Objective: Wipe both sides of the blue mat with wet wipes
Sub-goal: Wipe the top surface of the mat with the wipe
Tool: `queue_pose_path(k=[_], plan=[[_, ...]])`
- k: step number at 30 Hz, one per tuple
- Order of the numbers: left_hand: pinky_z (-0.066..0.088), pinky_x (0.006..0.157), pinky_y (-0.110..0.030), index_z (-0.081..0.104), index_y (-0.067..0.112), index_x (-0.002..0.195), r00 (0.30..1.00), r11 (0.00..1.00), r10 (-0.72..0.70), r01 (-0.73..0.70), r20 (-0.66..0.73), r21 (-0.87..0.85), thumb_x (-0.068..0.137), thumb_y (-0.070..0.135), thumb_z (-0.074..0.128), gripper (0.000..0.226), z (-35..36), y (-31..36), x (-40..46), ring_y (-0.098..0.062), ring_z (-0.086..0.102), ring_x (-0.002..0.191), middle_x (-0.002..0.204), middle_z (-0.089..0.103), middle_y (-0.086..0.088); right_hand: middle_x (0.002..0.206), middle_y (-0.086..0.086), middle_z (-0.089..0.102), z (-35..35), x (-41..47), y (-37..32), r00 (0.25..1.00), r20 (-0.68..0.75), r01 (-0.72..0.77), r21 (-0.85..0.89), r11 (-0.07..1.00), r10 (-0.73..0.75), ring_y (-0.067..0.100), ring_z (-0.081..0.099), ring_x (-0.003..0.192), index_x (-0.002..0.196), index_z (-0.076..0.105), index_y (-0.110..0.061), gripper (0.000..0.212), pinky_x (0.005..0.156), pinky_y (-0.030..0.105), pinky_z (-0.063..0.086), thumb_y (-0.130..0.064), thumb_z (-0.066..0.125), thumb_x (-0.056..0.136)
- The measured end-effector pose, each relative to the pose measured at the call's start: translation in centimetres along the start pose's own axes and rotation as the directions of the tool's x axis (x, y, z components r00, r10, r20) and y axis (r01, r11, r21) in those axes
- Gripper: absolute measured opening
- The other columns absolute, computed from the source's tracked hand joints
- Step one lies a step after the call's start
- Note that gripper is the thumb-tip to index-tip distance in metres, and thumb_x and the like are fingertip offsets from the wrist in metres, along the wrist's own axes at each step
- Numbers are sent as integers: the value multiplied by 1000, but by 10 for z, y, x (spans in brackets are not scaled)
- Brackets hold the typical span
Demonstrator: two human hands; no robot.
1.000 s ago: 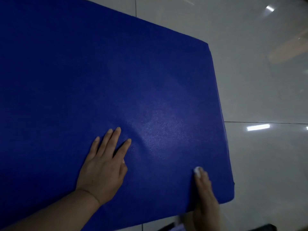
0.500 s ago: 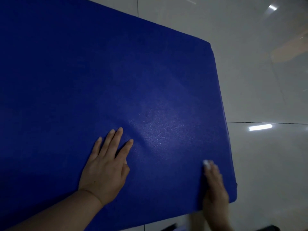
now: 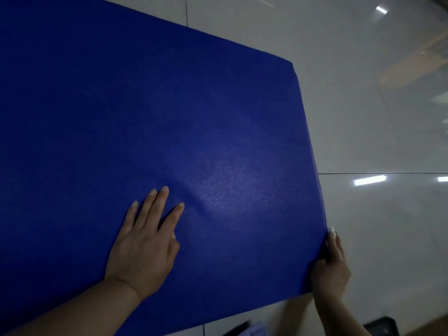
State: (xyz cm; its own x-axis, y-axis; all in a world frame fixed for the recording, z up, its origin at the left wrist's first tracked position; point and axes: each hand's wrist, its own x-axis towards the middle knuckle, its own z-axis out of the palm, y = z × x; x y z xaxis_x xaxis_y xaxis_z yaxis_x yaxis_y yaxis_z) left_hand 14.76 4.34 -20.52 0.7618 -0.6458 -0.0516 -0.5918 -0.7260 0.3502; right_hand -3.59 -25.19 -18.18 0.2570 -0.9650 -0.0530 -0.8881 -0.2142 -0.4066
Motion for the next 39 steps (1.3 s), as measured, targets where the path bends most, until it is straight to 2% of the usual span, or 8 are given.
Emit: queue_pose_path(k=[6,11,15,19,28,33,36,39], plan=[[8,116,-43,54,11,135,1000,1000,-6,6,16,-3,91,28,27,54,-1,0,0,-30,27,140,153,31,-17,149,-2,37,-2,-15,3,997,37,73,-53,996,-71,20,36,136,143,40,-23,76,112,36,27,18,38,80],[7,117,-42,48,13,137,1000,999,-1,1,5,-40,102,35,5,59,1,-3,-1,-29,26,142,154,31,-15,145,5,43,-3,-24,14,989,-27,147,-15,989,-148,14,36,133,137,48,-12,71,113,34,22,24,40,77],[7,117,-38,60,15,126,999,992,-27,22,-38,-124,89,27,31,49,0,-2,3,-27,34,137,148,41,-13,145,-3,42,3,8,-13,995,20,92,85,992,-94,16,36,135,138,49,-18,62,110,26,19,15,37,87],[9,117,-34,71,12,107,993,976,-61,37,-104,-216,81,23,35,46,-9,4,24,-27,43,127,136,51,-12,146,-6,41,12,20,-23,990,50,123,104,987,-129,17,37,134,139,47,-22,54,111,28,21,6,38,94],[15,116,-48,54,12,135,995,998,59,-59,-76,10,94,26,36,47,4,21,143,-24,28,139,151,37,-14,141,3,49,26,22,-15,974,-93,211,49,976,-206,12,40,127,134,52,-14,48,109,32,24,8,47,92],[11,114,-45,54,11,134,995,995,81,-77,-59,56,91,30,28,54,7,20,141,-26,29,139,149,39,-15,136,14,51,24,27,-7,938,-74,331,-84,940,-337,34,49,124,132,51,-4,65,107,3,17,20,64,74],[10,114,-44,56,12,133,995,996,81,-78,-57,52,90,31,30,54,6,20,143,-26,30,138,148,40,-15,138,11,47,25,41,-26,905,-5,422,-107,900,-425,34,45,126,134,48,-4,69,111,16,22,21,65,71],[14,112,-46,57,12,132,994,995,96,-95,-49,22,89,32,31,54,6,19,144,-27,31,138,148,41,-15,141,-6,37,34,65,-66,930,49,364,-2,931,-364,16,30,134,139,43,-14,63,111,35,18,16,50,84]])
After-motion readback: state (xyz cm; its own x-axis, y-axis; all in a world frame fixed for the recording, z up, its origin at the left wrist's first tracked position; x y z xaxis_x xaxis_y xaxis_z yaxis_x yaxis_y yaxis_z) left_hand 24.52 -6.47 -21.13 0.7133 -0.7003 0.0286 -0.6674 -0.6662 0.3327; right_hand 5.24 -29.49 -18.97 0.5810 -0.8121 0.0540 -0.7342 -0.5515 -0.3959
